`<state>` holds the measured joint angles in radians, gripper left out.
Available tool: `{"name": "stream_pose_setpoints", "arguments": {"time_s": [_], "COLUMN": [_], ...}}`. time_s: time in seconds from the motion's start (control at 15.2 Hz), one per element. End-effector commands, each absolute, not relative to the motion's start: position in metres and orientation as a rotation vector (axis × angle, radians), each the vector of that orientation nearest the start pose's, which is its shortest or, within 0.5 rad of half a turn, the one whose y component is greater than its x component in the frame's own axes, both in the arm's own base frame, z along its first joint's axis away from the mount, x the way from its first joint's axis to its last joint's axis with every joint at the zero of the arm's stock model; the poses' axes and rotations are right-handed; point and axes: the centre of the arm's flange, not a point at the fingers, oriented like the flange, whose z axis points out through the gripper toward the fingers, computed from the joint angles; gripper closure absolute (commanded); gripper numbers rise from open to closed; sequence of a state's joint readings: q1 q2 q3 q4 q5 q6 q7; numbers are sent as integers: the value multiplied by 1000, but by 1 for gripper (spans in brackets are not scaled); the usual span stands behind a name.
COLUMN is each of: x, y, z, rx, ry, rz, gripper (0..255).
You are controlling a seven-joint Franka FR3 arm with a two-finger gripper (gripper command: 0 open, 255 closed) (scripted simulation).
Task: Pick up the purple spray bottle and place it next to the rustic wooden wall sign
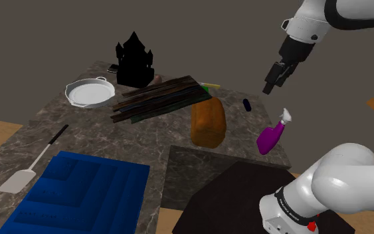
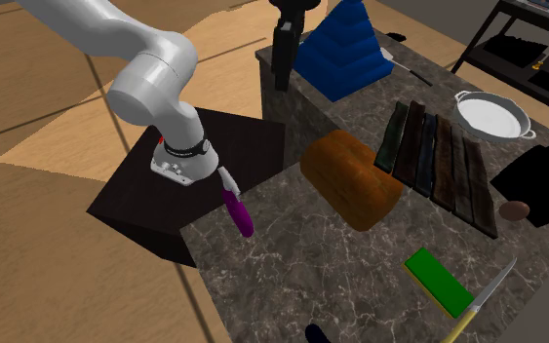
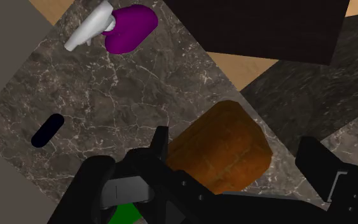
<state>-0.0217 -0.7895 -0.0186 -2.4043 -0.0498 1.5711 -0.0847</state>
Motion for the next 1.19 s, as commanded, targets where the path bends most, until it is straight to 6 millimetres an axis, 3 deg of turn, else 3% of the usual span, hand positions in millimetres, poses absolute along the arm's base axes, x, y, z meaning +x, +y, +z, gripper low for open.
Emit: {"name": "stream_pose_setpoints", "arguments": {"time_s": [0.0,0.59,1.12], "x": [304,327,329], "y": [-19,-113,-194], "z": [569,483,400], "rx": [-3174,-3097,-3009], "ry": [-81,156,358], "rz": [73,225,354], "gripper": [0,0,0]}}
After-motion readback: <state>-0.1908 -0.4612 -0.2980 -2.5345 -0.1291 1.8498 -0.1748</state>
